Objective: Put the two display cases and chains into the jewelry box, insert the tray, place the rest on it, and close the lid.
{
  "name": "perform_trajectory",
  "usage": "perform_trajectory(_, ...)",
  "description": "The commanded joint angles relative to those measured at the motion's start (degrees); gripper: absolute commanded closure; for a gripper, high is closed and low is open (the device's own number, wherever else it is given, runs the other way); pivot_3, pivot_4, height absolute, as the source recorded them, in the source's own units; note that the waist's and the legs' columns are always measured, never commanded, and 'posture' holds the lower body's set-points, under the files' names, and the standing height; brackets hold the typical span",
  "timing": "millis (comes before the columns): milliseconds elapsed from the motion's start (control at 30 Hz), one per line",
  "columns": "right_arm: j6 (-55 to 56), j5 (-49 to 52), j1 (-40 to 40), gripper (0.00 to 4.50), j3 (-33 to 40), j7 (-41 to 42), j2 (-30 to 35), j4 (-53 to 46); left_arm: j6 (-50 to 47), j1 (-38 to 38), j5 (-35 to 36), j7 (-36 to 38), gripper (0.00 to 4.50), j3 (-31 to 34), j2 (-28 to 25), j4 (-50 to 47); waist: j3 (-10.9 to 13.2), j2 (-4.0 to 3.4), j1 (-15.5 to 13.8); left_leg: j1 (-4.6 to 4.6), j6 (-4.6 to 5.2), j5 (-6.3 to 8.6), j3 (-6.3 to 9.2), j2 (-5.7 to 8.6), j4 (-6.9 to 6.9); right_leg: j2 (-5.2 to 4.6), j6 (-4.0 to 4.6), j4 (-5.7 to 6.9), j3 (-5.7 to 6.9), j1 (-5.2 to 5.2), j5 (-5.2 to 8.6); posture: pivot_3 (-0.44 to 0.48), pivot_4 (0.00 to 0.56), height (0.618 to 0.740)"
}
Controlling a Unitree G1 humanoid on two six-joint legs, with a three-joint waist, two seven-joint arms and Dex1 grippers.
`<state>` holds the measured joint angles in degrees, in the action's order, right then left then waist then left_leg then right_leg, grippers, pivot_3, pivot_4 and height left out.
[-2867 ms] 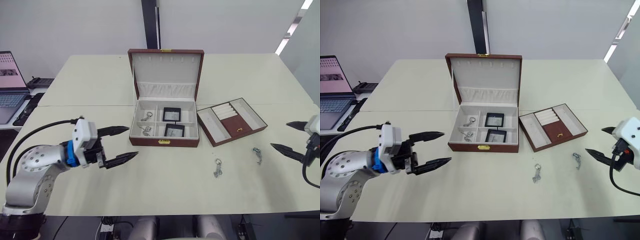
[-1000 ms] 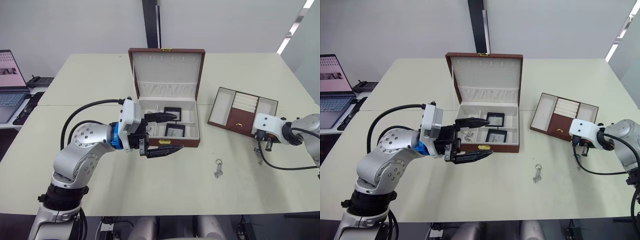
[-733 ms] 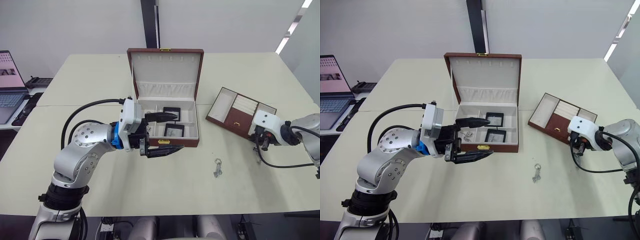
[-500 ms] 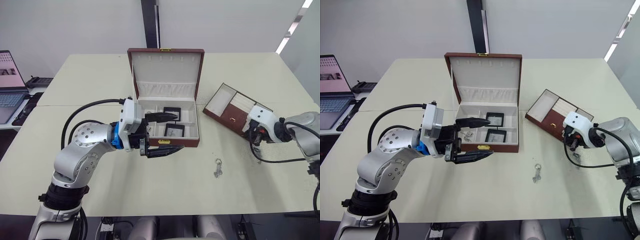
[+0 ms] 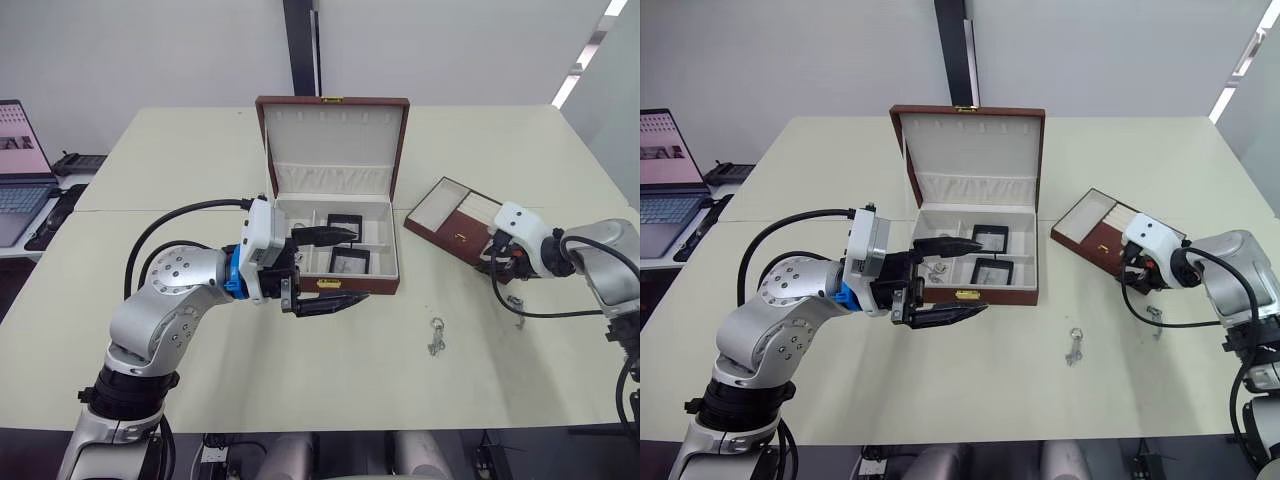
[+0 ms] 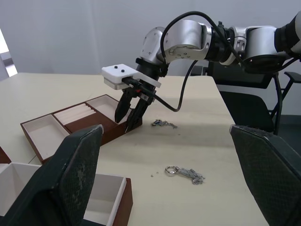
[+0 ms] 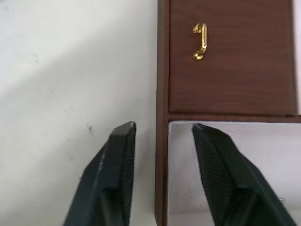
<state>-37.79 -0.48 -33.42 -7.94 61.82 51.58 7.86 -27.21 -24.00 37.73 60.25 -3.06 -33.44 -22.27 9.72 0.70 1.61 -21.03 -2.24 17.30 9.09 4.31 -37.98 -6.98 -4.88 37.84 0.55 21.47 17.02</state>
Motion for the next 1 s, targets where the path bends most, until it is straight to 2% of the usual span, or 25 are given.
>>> perform_trajectory(33,5.6,2.0,3.8,2.44,5.9,-2.1,1.6,-3.2,-0.1,-0.6,1.3,0.0,0.0,0.9,-0.1,-1.5,0.0,0.0,0.0,0.0,0.0,0.0,0.0,0.0,0.0,-0.01,0.0,0.0,0.0,-0.01,0.0,0.0,0.15,0.74)
perform_trajectory(233,9.7,4.0,10.0,2.44,10.2,-5.7,0.0,-4.3,-0.5,-1.0,1.6,0.3,0.0,0.8,-0.3,-1.4,0.0,0.0,0.0,0.01,0.0,0.0,-0.03,0.01,-0.01,0.0,-0.01,0.02,-0.01,-0.01,-0.01,0.0,0.15,0.74)
perform_trajectory(633,11.7,4.7,11.1,2.44,9.1,-8.6,-2.7,-1.9,-0.8,-1.8,1.5,0.8,0.0,0.7,-0.1,-1.0,0.0,0.0,0.0,0.02,0.0,0.0,-0.04,0.01,0.0,0.02,-0.01,0.03,-0.03,-0.01,-0.01,0.0,0.15,0.74)
perform_trajectory(733,10.1,4.7,10.5,2.9,8.4,-8.6,-2.9,-1.1,-0.9,-1.9,1.5,0.6,0.0,0.6,0.0,-1.1,0.0,0.0,0.1,0.02,0.0,0.0,-0.04,0.01,0.0,0.02,-0.01,0.02,-0.03,-0.02,-0.01,0.0,0.15,0.74)
perform_trajectory(933,10.8,4.8,9.8,4.48,7.5,-8.2,-3.0,-0.7,-0.7,-2.0,1.1,0.6,0.0,0.5,0.0,-0.9,0.0,0.0,0.1,0.02,0.0,0.0,-0.04,0.01,0.0,0.03,-0.01,0.02,-0.03,-0.01,-0.01,0.0,0.15,0.74)
perform_trajectory(1000,10.7,4.9,9.5,4.48,7.3,-8.3,-3.1,-0.5,-0.6,-2.1,1.1,0.6,0.0,0.5,0.1,-0.9,0.0,0.0,0.1,0.02,0.0,0.0,-0.06,0.01,0.0,0.02,-0.01,0.03,-0.05,-0.01,-0.01,0.0,0.15,0.74)
